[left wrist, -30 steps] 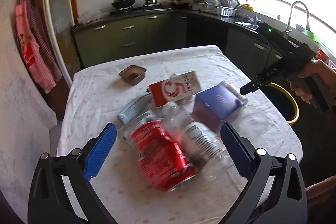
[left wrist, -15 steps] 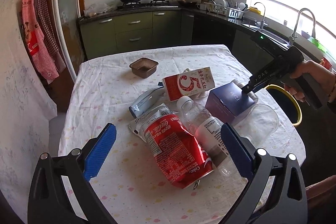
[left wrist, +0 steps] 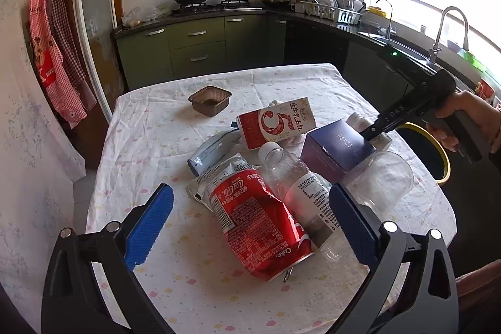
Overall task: Collect trash
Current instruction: 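Carry the pill bottle over the bin and open the right tool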
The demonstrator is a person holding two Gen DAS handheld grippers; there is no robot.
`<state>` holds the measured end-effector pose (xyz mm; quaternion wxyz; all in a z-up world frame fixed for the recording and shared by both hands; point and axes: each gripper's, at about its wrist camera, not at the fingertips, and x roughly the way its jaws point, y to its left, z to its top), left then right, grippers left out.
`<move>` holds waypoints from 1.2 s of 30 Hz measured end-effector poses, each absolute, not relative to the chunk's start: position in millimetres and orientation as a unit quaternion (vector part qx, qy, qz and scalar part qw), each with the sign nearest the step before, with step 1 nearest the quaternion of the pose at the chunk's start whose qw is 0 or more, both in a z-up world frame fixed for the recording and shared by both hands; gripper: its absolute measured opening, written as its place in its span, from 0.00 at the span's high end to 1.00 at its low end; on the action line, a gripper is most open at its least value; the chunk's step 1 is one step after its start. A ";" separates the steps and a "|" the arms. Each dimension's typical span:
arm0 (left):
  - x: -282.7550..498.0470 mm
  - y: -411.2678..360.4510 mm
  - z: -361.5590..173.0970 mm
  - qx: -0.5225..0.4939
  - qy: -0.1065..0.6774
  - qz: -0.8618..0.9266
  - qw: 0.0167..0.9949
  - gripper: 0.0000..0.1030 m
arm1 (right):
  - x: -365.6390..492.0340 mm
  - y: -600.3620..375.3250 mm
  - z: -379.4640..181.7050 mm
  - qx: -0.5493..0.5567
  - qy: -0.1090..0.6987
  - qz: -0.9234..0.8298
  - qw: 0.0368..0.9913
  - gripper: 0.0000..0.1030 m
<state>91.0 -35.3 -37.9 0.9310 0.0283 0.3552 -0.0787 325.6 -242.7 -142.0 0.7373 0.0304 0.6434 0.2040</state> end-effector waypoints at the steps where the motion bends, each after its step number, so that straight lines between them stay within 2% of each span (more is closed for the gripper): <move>1: 91.1 -36.1 -37.8 0.028 0.355 -0.079 0.931 0.05 | 323.0 -247.0 -139.6 0.031 0.639 0.202 0.741 0.57; 11: 88.9 -50.2 -39.2 0.040 0.355 -0.091 0.929 0.05 | 288.0 -356.8 -135.7 0.096 0.613 0.131 0.773 0.57; 19: 90.2 -69.9 -44.0 0.053 0.361 -0.107 0.925 0.05 | 258.0 -464.7 -183.0 0.122 0.626 0.005 0.770 0.57; 26: 90.2 -83.4 -40.8 0.070 0.358 -0.116 0.924 0.05 | 260.4 -498.2 -210.2 0.148 0.632 -0.013 0.760 0.56; 27: 90.6 -84.2 -40.4 0.072 0.358 -0.117 0.924 0.05 | 261.2 -499.1 -212.2 0.152 0.632 -0.014 0.760 0.51; 29: 90.7 -86.5 -39.4 0.076 0.358 -0.118 0.923 0.05 | 263.8 -499.6 -212.4 0.152 0.628 -0.018 0.763 0.47; 36: 97.7 -94.2 -38.6 0.097 0.355 -0.146 0.918 0.05 | 253.7 -492.4 -200.8 0.161 0.608 -0.001 0.777 0.47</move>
